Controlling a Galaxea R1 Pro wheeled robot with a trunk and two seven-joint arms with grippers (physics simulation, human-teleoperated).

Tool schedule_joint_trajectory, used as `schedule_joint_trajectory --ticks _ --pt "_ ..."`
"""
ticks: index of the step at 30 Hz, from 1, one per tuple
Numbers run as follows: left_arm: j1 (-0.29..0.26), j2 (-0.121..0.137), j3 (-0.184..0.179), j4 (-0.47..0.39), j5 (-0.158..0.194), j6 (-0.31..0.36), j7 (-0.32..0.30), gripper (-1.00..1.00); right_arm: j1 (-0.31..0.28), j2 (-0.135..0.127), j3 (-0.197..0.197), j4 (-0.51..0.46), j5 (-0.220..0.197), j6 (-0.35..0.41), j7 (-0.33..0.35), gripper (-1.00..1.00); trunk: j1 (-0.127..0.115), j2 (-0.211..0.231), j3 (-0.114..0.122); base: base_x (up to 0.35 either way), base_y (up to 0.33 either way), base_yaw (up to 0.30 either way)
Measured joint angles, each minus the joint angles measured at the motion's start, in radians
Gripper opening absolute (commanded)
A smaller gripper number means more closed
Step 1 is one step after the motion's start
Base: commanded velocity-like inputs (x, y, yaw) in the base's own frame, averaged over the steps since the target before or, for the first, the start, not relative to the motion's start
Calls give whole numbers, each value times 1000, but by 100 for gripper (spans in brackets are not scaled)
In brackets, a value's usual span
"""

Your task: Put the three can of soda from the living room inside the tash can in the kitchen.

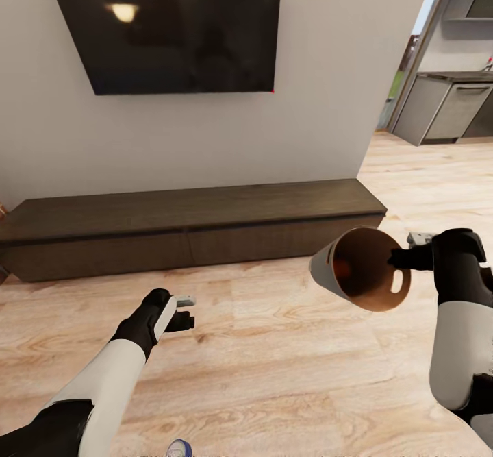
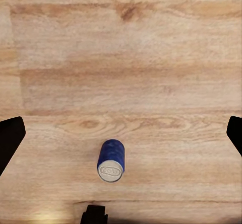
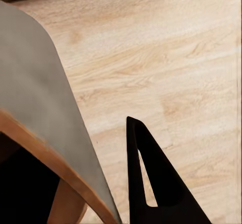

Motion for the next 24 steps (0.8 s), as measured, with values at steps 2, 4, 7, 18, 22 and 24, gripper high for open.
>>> schedule_joint_trajectory --ticks 2,4,7,18,22,24 --pt "0 0 0 0 0 0 0 100 -21 5 3 0 34 -2 0 -100 8 -14 -8 0 0 13" --pt "0 0 0 -1 0 -1 0 100 -35 13 7 -1 48 3 1 -100 15 -28 -15 0 0 7" --pt "0 0 0 -1 0 -1 0 100 -43 17 15 -9 61 6 2 -100 27 -49 -25 0 0 4" --pt "0 0 0 -1 0 -1 0 100 -49 71 40 -111 180 -4 116 -100 69 -126 -60 0 0 0" --pt "0 0 0 -1 0 -1 -1 100 -49 120 36 -105 174 9 124 -100 84 -154 -72 0 0 0" --pt "0 0 0 0 0 -1 -1 100 -49 136 34 -107 182 10 125 -100 92 -168 -79 0 0 0"
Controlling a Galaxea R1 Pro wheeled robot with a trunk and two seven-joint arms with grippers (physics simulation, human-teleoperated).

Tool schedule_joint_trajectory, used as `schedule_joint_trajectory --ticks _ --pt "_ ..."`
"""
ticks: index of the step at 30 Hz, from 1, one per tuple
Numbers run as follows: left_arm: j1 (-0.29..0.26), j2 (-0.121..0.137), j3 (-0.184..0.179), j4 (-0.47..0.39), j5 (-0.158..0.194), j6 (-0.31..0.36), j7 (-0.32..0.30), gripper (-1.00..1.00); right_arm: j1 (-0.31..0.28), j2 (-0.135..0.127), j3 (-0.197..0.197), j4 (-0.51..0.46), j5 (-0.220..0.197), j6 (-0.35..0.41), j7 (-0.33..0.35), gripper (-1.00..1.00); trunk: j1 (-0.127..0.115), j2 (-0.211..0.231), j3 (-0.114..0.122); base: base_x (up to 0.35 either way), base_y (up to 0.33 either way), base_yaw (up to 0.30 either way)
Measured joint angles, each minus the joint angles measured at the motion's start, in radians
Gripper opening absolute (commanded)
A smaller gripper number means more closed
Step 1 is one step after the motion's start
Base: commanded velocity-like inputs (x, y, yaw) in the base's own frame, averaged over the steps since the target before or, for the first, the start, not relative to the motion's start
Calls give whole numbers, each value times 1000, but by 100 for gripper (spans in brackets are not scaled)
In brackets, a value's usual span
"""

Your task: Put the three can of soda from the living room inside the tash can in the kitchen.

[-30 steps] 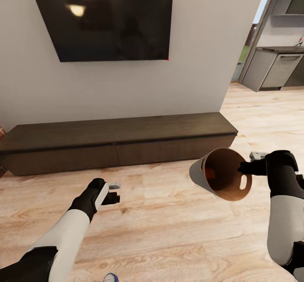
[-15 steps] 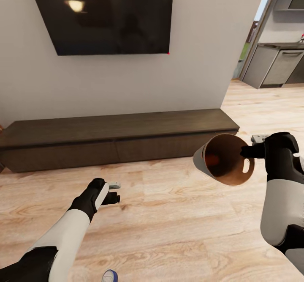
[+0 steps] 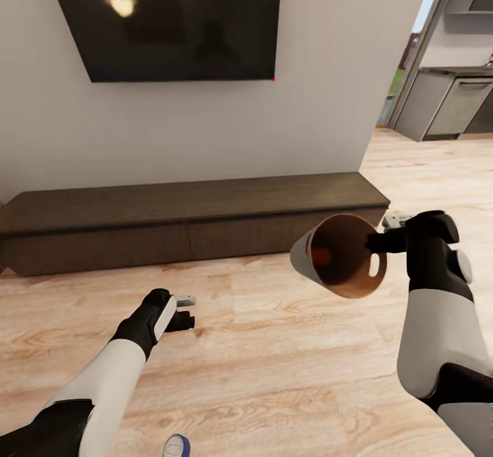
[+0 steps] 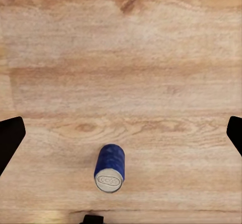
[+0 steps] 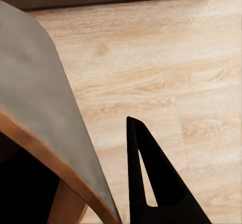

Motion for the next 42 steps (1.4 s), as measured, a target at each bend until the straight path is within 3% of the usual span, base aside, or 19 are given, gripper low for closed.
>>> schedule_joint_trajectory --ticks 3,11,42 --pt "0 -1 0 1 1 1 0 100 0 11 -3 -1 23 -8 -1 -100 12 -21 -9 0 0 0" --pt "0 -1 0 8 0 3 1 100 3 8 -11 3 28 -9 0 -100 42 -77 -35 0 0 0" --pt "3 0 0 59 -3 6 -1 100 16 0 -13 3 21 -5 -6 -100 161 -294 -134 0 0 0"
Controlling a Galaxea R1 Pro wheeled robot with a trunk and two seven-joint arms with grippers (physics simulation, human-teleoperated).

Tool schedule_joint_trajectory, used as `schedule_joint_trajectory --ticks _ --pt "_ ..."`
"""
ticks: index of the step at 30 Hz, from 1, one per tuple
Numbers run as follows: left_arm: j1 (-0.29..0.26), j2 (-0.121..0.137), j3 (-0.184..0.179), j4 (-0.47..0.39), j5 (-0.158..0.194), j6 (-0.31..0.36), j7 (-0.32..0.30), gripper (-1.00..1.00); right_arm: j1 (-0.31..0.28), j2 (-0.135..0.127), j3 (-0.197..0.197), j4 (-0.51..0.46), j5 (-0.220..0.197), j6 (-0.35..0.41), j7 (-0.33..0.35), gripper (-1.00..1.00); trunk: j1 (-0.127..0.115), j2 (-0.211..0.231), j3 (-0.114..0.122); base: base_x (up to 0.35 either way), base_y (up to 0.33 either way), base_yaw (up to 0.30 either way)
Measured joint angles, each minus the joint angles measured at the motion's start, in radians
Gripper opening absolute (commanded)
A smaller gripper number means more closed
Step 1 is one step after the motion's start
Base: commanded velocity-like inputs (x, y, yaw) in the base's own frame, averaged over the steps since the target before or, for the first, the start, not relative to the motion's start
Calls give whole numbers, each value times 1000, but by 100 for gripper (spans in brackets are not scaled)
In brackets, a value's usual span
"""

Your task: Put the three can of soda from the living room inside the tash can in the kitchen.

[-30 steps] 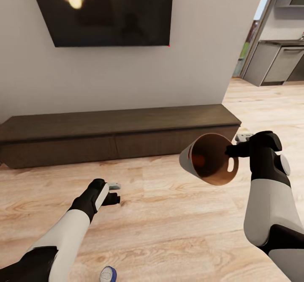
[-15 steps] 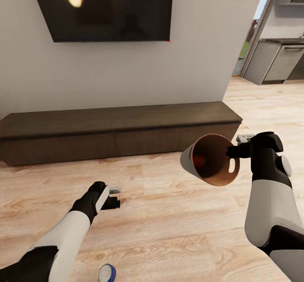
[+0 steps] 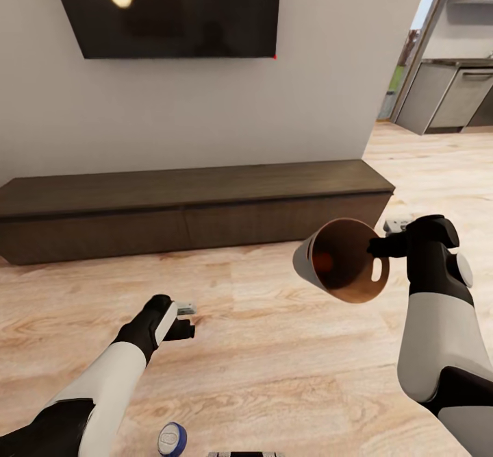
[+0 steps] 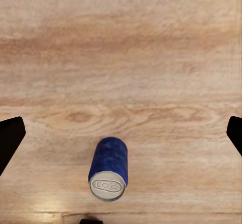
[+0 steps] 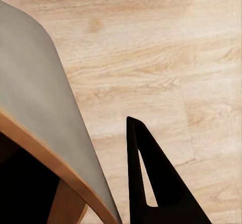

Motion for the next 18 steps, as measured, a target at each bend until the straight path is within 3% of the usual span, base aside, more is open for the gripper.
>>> schedule_joint_trajectory --ticks 13,18 --pt "1 0 0 6 -1 0 2 100 46 7 3 1 6 3 -3 -100 50 -91 -41 0 0 0" --pt "1 1 0 58 -1 -4 3 100 50 2 2 1 16 -2 -5 -100 69 -126 -56 0 0 0"
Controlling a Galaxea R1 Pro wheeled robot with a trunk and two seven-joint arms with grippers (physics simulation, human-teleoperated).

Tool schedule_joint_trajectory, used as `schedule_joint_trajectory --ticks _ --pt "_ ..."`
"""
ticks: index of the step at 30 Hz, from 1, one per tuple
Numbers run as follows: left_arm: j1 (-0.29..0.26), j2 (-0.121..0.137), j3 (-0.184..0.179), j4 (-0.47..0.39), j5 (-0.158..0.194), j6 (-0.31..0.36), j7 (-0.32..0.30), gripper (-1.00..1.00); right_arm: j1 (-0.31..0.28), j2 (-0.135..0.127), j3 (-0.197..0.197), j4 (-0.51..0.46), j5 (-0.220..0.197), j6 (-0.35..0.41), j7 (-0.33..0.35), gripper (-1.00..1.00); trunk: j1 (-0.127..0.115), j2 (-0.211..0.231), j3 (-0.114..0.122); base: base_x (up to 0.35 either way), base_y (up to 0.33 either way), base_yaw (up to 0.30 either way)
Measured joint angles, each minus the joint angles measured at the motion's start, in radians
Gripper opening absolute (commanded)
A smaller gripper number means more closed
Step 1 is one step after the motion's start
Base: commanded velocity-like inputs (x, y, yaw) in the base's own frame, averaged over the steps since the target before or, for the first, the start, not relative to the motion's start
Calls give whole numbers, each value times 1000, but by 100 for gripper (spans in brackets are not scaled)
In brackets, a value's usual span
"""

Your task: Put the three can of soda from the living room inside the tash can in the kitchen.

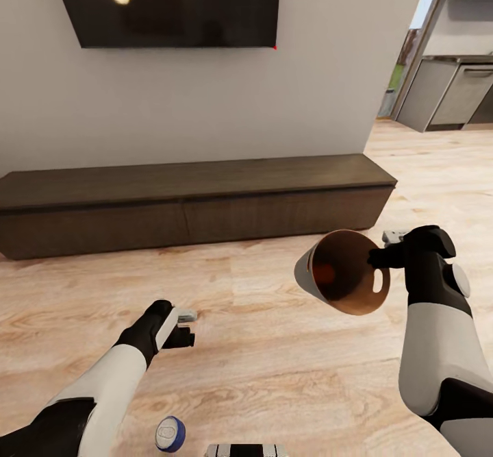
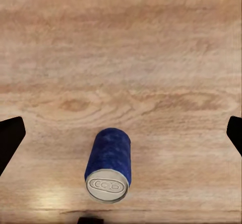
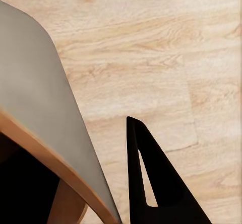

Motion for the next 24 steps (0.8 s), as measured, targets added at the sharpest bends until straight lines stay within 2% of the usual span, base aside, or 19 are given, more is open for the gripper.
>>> schedule_joint_trajectory --ticks 5,7,9,12,13,16,19,24 --pt "3 2 1 42 5 -9 -3 100 1 -1 3 0 -4 2 0 -100 19 -35 -16 0 0 0" --pt "6 3 1 64 7 -40 -7 100 1 2 6 0 2 1 -2 -100 27 -49 -22 0 0 0" --pt "9 5 0 108 6 -107 -8 100 1 5 9 0 -3 4 -11 -100 31 -56 -29 0 0 0" --pt "10 8 -1 146 3 -145 -4 100 28 8 16 5 -7 6 -61 -100 32 -57 -41 0 0 0" --pt "10 8 -1 149 3 -148 -3 100 34 9 19 4 8 1 -76 -100 33 -57 -44 0 0 0" --pt "11 7 -1 156 2 -154 -3 100 51 9 25 5 19 -3 -120 -100 34 -58 -56 0 0 0" --pt "11 6 -1 159 2 -158 -3 100 61 9 27 17 -10 7 -139 -100 36 -58 -68 0 0 0" --pt "11 5 -2 161 1 -160 -3 100 76 5 26 39 -3 3 -149 -100 38 -60 -87 0 0 0"
